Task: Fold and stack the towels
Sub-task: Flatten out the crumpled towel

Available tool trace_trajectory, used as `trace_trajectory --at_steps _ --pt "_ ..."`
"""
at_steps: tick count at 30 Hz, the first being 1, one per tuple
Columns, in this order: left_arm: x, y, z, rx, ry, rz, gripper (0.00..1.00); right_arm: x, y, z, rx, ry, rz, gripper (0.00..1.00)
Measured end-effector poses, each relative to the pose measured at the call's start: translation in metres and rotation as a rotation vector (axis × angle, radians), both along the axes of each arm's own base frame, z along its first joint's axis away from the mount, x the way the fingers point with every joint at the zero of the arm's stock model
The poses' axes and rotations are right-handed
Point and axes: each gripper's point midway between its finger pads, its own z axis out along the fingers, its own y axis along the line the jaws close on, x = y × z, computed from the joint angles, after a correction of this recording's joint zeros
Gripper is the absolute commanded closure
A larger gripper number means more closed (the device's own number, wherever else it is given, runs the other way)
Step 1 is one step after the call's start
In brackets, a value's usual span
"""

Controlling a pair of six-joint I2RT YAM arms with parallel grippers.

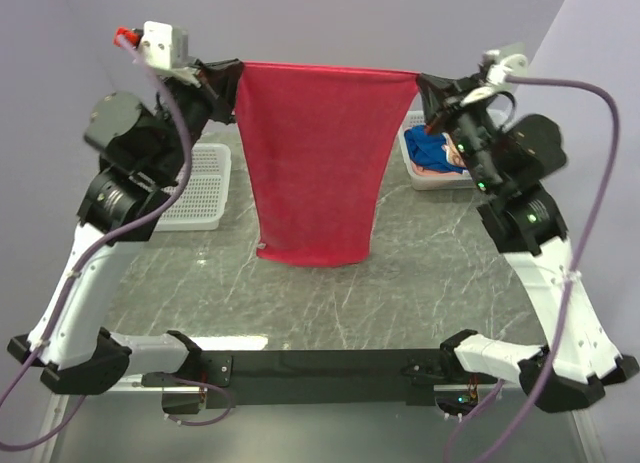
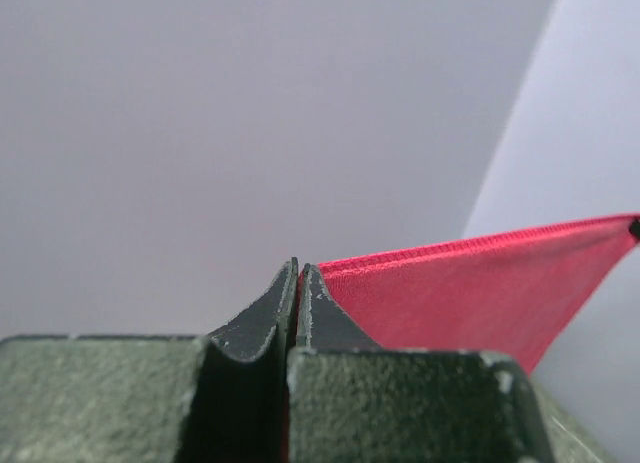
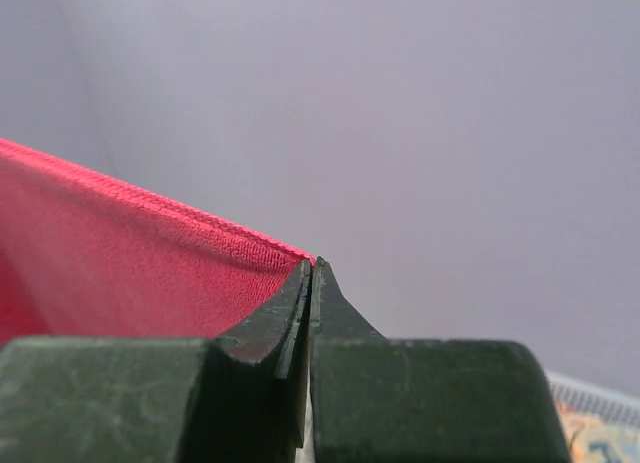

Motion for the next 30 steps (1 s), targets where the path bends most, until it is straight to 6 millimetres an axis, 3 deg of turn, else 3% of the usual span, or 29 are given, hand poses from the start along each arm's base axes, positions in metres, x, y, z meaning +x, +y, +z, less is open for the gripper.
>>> trace_trajectory --at_steps 4,11,16,20,23,27,30 --pt "-0.041 0.000 0.023 0.021 -0.090 -0.115 0.99 -0.047 -0.005 0.028 -0.016 -0.108 0.085 1.00" --pt "-0.136 0.006 0.062 0.048 -0.279 -0.353 0.99 -0.133 -0.006 0.064 -0.042 -0.265 0.274 1.00" --pt "-0.160 0.004 0.072 0.067 -0.329 -0.430 0.99 -0.163 -0.007 0.076 -0.055 -0.314 0.343 1.00" --pt "-0.152 0.000 0.068 0.075 -0.305 -0.429 0.99 -0.165 -0.008 0.079 -0.053 -0.316 0.340 1.00" --pt "-0.136 -0.004 0.064 0.074 -0.275 -0.399 0.99 -0.152 -0.006 0.076 -0.051 -0.293 0.319 1.00" --pt "-0.090 -0.011 0.054 0.074 -0.209 -0.297 0.99 -0.124 -0.008 0.078 -0.035 -0.265 0.243 1.00" --pt "-0.036 -0.016 0.037 0.095 -0.150 -0.172 0.99 -0.077 -0.007 0.068 -0.044 -0.210 0.139 1.00"
